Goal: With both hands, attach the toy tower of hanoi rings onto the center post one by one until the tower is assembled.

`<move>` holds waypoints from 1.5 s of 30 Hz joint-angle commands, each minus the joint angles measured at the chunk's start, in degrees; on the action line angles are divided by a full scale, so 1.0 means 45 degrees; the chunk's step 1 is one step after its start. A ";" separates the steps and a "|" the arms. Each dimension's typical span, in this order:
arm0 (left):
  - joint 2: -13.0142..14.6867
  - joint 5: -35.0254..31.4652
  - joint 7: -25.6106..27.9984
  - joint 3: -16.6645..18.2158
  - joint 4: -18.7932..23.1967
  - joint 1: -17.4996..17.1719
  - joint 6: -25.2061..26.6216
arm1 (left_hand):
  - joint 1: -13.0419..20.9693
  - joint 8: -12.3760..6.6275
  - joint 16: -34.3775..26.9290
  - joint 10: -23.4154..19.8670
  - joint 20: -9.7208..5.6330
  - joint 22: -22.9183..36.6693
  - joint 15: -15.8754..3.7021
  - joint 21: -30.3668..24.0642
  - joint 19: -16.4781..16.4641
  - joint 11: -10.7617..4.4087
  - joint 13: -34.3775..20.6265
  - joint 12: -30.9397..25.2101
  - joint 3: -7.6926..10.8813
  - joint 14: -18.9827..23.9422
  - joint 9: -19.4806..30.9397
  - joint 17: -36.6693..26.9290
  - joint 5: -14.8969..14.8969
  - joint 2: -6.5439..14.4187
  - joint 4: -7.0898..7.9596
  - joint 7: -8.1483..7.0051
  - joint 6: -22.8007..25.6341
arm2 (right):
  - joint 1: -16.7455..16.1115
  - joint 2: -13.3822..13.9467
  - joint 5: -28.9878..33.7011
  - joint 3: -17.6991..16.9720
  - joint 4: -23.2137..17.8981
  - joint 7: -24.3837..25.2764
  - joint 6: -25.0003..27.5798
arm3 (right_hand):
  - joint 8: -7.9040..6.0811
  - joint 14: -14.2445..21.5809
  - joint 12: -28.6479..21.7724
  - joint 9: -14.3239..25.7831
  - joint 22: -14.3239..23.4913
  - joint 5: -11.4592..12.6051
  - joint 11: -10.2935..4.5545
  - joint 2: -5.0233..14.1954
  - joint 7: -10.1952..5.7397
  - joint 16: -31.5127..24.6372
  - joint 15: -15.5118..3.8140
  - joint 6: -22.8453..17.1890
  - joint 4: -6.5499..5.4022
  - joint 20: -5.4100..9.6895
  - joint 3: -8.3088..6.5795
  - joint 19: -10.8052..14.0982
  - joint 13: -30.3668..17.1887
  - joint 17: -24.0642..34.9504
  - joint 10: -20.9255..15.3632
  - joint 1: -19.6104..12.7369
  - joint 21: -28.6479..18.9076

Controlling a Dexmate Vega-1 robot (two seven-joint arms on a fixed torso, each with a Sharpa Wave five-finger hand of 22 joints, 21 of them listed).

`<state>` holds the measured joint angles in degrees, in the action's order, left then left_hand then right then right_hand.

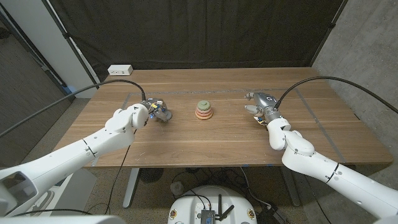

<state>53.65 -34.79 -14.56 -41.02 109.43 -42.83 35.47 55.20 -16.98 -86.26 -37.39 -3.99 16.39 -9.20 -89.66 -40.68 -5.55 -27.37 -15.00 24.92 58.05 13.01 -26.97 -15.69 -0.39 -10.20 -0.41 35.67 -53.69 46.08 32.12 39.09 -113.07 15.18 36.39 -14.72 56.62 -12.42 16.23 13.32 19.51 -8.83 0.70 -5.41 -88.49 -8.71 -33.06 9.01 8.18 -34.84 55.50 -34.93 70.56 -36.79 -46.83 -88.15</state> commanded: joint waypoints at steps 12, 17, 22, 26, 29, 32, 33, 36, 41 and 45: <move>0.0695 0.0370 0.0373 0.0421 0.1254 -0.0077 0.0535 | 0.0153 -0.0075 -0.0120 -0.0934 -0.1769 0.0170 -0.0749 0.0015 -0.0234 -0.0680 -0.0324 0.0023 0.0086 0.0262 0.0184 -0.0221 -0.0132 0.0133 0.0108 0.0044 0.0314 | -0.0266 0.0046 0.0185 -0.0076 -0.0620 0.0035 0.0560 | 0.0005 0.0077 -0.0018 -0.0006 0.0008 0.0104 0.0070 0.0021 0.0041 -0.0061 -0.0792 -0.0197 -0.0003 0.0925 0.0043 0.0053 -0.0038 0.0022 -0.0161 0.0193 -0.0086; 0.0978 0.0296 -0.0160 0.0513 0.1652 0.0073 0.0588 | 0.0152 -0.0062 -0.0114 -0.0995 -0.1771 0.0203 -0.0750 0.0028 -0.0248 -0.0710 -0.0443 0.0106 0.0069 0.0300 0.0225 -0.0339 -0.0166 0.0123 0.0113 0.0024 0.0414 | -0.0314 0.0028 0.0256 -0.0082 -0.0718 0.0111 0.0684 | 0.0011 0.0090 -0.0008 -0.0009 -0.0020 0.0115 0.0074 0.0031 0.0024 -0.0075 -0.0792 -0.0210 0.0008 0.0925 0.0042 0.0032 -0.0036 0.0026 -0.0166 0.0209 -0.0060; 0.1198 0.0523 -0.0457 0.0752 0.1853 0.0114 0.0491 | 0.0144 -0.0044 -0.0007 -0.1079 -0.1771 0.0212 -0.0751 0.0035 -0.0252 -0.0755 -0.0488 0.0112 0.0060 0.0224 0.0239 -0.0268 -0.0178 0.0127 0.0120 0.0036 0.0428 | -0.0387 -0.0003 0.0230 -0.0130 -0.0787 0.0215 0.0727 | 0.0018 0.0100 0.0000 -0.0012 -0.0007 0.0128 0.0077 0.0042 0.0034 -0.0085 -0.0792 -0.0223 0.0017 0.0924 0.0041 0.0054 -0.0040 0.0027 -0.0171 0.0231 -0.0078; 0.1358 0.0443 -0.0857 0.0781 0.2087 0.0214 0.0638 | 0.0143 -0.0047 -0.0081 -0.1123 -0.1773 0.0222 -0.0748 0.0030 -0.0285 -0.0732 -0.0536 0.0148 0.0053 0.0330 0.0257 -0.0388 -0.0191 0.0134 0.0120 0.0019 0.0508 | -0.0390 -0.0024 0.0257 -0.0083 -0.0797 0.0223 0.0764 | 0.0023 0.0109 0.0000 -0.0015 -0.0001 0.0140 0.0044 0.0052 0.0049 -0.0093 -0.0792 -0.0237 0.0026 0.0925 0.0038 0.0066 -0.0053 0.0029 -0.0176 0.0245 -0.0085; 0.1525 0.0364 -0.1032 0.0858 0.2378 0.0184 0.0760 | 0.0151 -0.0030 -0.0106 -0.1155 -0.1775 0.0240 -0.0746 0.0038 -0.0269 -0.0716 -0.0581 0.0176 0.0060 0.0351 0.0269 -0.0486 -0.0207 0.0132 0.0114 0.0030 0.0527 | -0.0407 -0.0051 0.0271 -0.0068 -0.0793 0.0310 0.0699 | 0.0011 0.0114 0.0007 -0.0016 -0.0006 0.0147 0.0048 0.0062 0.0045 -0.0097 -0.0792 -0.0284 0.0030 0.0926 0.0035 0.0069 -0.0050 0.0028 -0.0178 0.0254 -0.0083; 0.1715 0.0500 -0.1018 0.1121 0.2666 0.0042 0.0764 | 0.0149 -0.0018 -0.0076 -0.1163 -0.1774 0.0244 -0.0745 0.0045 -0.0257 -0.0710 -0.0596 0.0192 0.0063 0.0319 0.0275 -0.0489 -0.0213 0.0136 0.0117 0.0034 0.0522 | -0.0369 -0.0083 0.0270 -0.0044 -0.0752 0.0308 0.0663 | 0.0003 0.0121 0.0007 -0.0018 -0.0013 0.0155 0.0061 0.0076 0.0056 -0.0101 -0.0792 -0.0325 0.0034 0.0926 0.0031 0.0064 -0.0045 0.0028 -0.0205 0.0264 -0.0076; 0.1771 0.0587 -0.1009 0.1224 0.2742 -0.0003 0.0744 | 0.0147 -0.0014 -0.0073 -0.1160 -0.1774 0.0243 -0.0745 0.0046 -0.0256 -0.0709 -0.0602 0.0198 0.0063 0.0315 0.0277 -0.0495 -0.0215 0.0139 0.0119 0.0030 0.0518 | -0.0362 -0.0076 0.0265 -0.0040 -0.0744 0.0297 0.0640 | 0.0006 0.0124 0.0016 -0.0019 -0.0010 0.0161 0.0060 0.0081 0.0056 -0.0104 -0.0792 -0.0329 0.0037 0.0926 0.0028 0.0070 -0.0041 0.0030 -0.0198 0.0268 -0.0080; 0.1897 0.0766 -0.0844 0.1493 0.2937 -0.0170 0.0711 | 0.0148 -0.0016 -0.0051 -0.1201 -0.1775 0.0254 -0.0747 0.0037 -0.0269 -0.0726 -0.0616 0.0194 0.0063 0.0296 0.0281 -0.0490 -0.0220 0.0136 0.0117 -0.0007 0.0542 | -0.0383 -0.0103 0.0262 -0.0045 -0.0750 0.0319 0.0679 | 0.0009 0.0130 0.0018 -0.0020 -0.0012 0.0173 0.0055 0.0092 0.0071 -0.0110 -0.0792 -0.0351 0.0045 0.0926 0.0023 0.0064 -0.0057 0.0030 -0.0195 0.0283 -0.0076; 0.2083 0.0907 -0.0927 0.1724 0.3251 -0.0245 0.0778 | 0.0144 -0.0034 -0.0025 -0.1304 -0.1775 0.0250 -0.0749 0.0048 -0.0263 -0.0792 -0.0644 0.0179 0.0056 0.0278 0.0290 -0.0490 -0.0228 0.0124 0.0115 -0.0022 0.0623 | -0.0487 -0.0026 0.0206 -0.0123 -0.0863 0.0298 0.0756 | 0.0017 0.0135 0.0012 -0.0022 -0.0031 0.0182 0.0039 0.0102 0.0068 -0.0113 -0.0791 -0.0357 0.0049 0.0926 0.0021 0.0054 -0.0068 0.0030 -0.0214 0.0297 -0.0061; 0.2254 0.0819 -0.0994 0.1812 0.3543 -0.0251 0.0841 | 0.0146 -0.0035 -0.0015 -0.1320 -0.1776 0.0254 -0.0749 0.0046 -0.0270 -0.0789 -0.0658 0.0184 0.0054 0.0273 0.0294 -0.0491 -0.0233 0.0121 0.0113 -0.0044 0.0642 | -0.0524 0.0026 0.0148 -0.0168 -0.0884 0.0288 0.0745 | 0.0024 0.0142 0.0021 -0.0025 -0.0007 0.0192 0.0055 0.0112 0.0075 -0.0117 -0.0792 -0.0367 0.0054 0.0926 0.0018 0.0084 -0.0071 0.0030 -0.0210 0.0314 -0.0087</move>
<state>61.73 -31.62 -18.32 -34.94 122.07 -43.27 38.72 55.53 -16.71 -86.47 -39.22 -4.19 17.44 -9.61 -89.65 -41.51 -5.35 -30.17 -13.97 24.98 59.06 13.48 -29.10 -16.35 -0.37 -10.12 -0.81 37.59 -55.59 45.83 33.25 38.71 -116.66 16.40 39.57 -14.73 56.62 -12.42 15.95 13.10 19.96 -8.70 0.69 -5.06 -88.86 -8.71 -34.03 9.01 8.18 -34.85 55.50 -35.06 70.56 -37.28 -45.33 -88.36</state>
